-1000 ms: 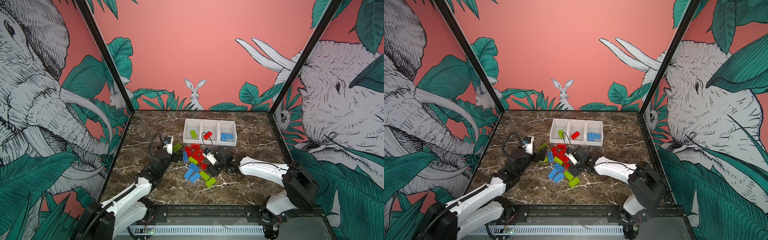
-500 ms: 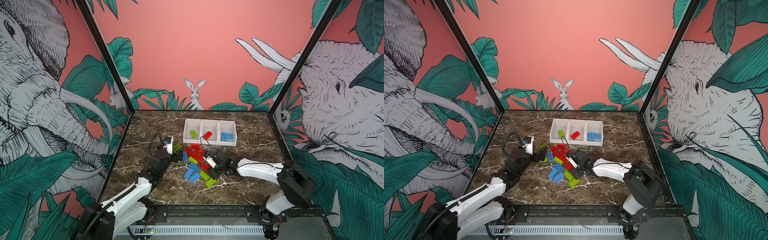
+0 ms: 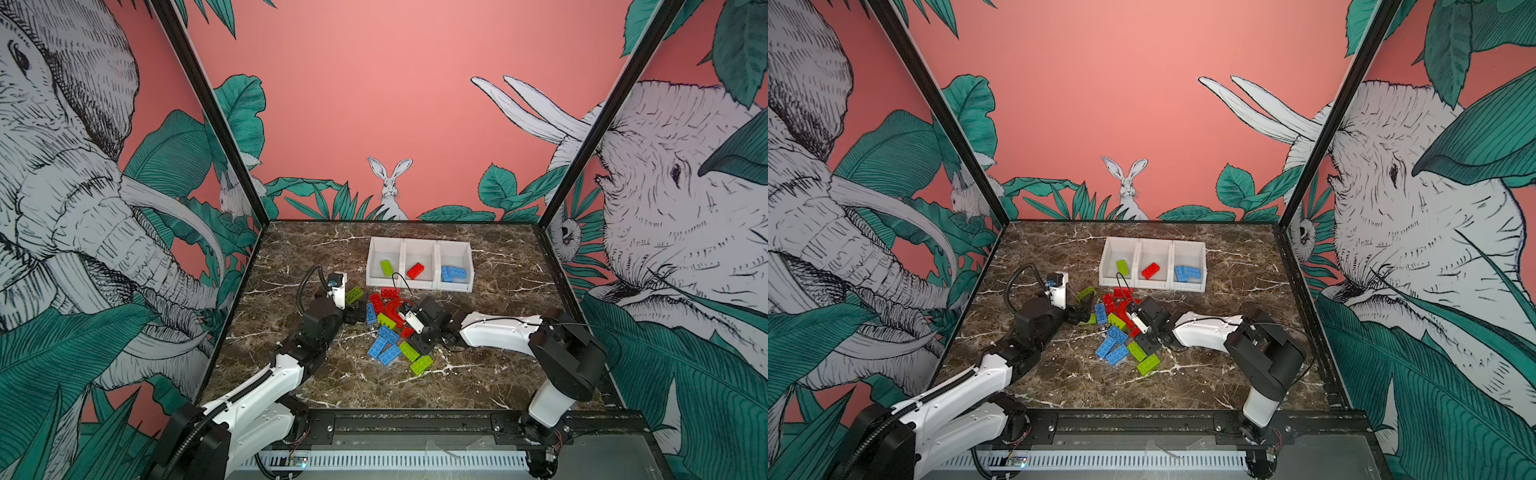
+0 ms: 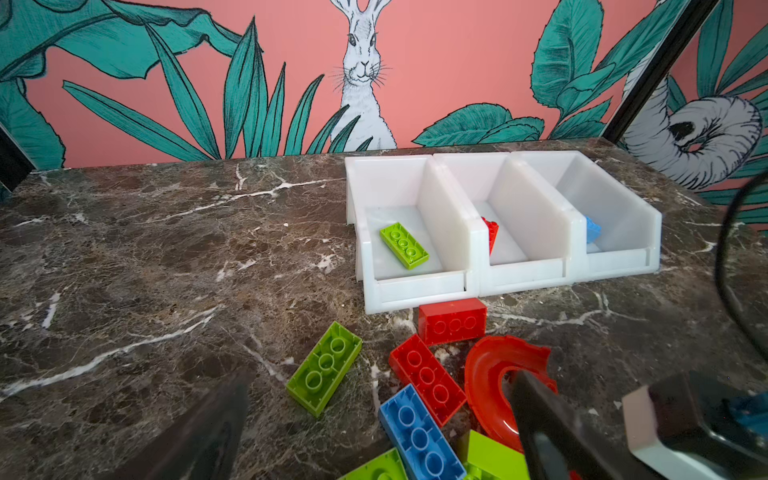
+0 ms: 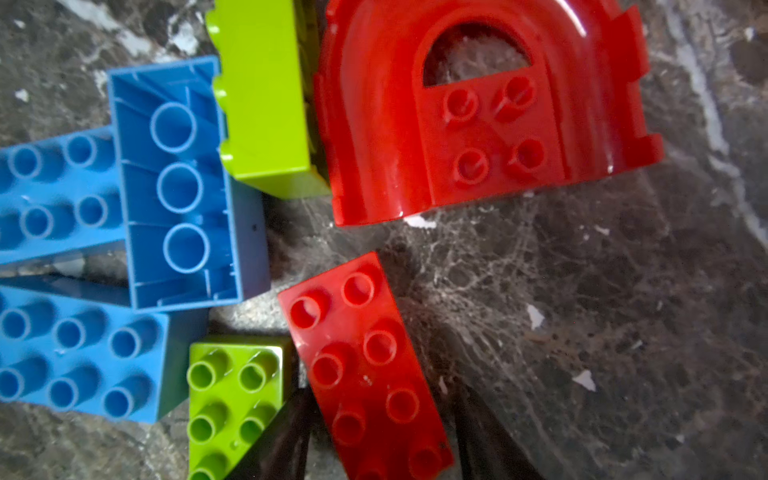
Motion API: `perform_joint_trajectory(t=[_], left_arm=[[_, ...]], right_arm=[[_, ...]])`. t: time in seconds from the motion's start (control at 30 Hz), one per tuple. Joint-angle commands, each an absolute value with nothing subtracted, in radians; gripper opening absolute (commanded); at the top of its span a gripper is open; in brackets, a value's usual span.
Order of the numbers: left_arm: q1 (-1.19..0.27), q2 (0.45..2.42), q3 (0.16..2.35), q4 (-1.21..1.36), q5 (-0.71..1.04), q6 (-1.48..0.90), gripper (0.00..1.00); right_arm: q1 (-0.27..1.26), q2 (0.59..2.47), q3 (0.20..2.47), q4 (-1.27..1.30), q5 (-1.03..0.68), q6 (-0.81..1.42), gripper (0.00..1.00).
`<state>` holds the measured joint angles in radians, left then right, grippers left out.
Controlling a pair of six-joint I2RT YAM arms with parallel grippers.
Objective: Sort the legos into containers by color
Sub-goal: 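Lower the right gripper and grasp a red brick beside the pile, then carry the red brick to the middle bin compartment and release it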
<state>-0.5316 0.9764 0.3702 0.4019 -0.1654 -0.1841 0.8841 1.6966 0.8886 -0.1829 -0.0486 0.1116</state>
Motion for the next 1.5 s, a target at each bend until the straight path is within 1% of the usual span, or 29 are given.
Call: perform_joint_trajectory(t=[0.0,0.07,0.5,0.73,0.77,0.97,1.07,1.17,1.33,1.47], left_arm=[[-0.534,0.971,0.370,0.393,-0.161,-0.195,0.99],[-0.533,0.970,0.370,0.393,-0.163,-0.197,0.99],[-0.533,0.971,0.370,0.394,-0.160,-0.196,0.99],[-0.533,0.969,0.370,0.395,-0.157,-0.197,0.99],[-0.533,0.968,0.370,0.393,-0.156,-0.198,0.99],[-0.533,0.967,0.370,0.391,-0.155,-0.199,0.99],[-0.533,0.969,0.368,0.401,-0.150,-0.196,0.99],[-0.533,0.974,0.373,0.397,-0.148,-0.196,0.99],[-0.533,0.975,0.370,0.398,-0.140,-0.205,0.99],[-0.534,0.979,0.374,0.397,-0.125,-0.207,0.99]], right_arm=[[0.892,1.697,0.904,-0.166,-0.051,0.115,0.50],[0.892,1.691,0.903,-0.161,-0.041,0.118,0.45],[0.893,1.654,0.887,-0.166,0.002,0.133,0.30],[0.892,1.609,0.851,-0.139,0.031,0.146,0.25],[0.893,1.563,0.843,-0.136,0.036,0.152,0.24],[0.877,1.467,0.850,-0.169,0.029,0.179,0.24],[0.854,1.437,0.887,-0.207,0.022,0.193,0.21],[0.815,1.422,0.947,-0.258,-0.012,0.194,0.20],[0.725,1.452,1.149,-0.370,-0.033,0.199,0.16],[0.658,1.553,1.368,-0.453,-0.008,0.238,0.17]])
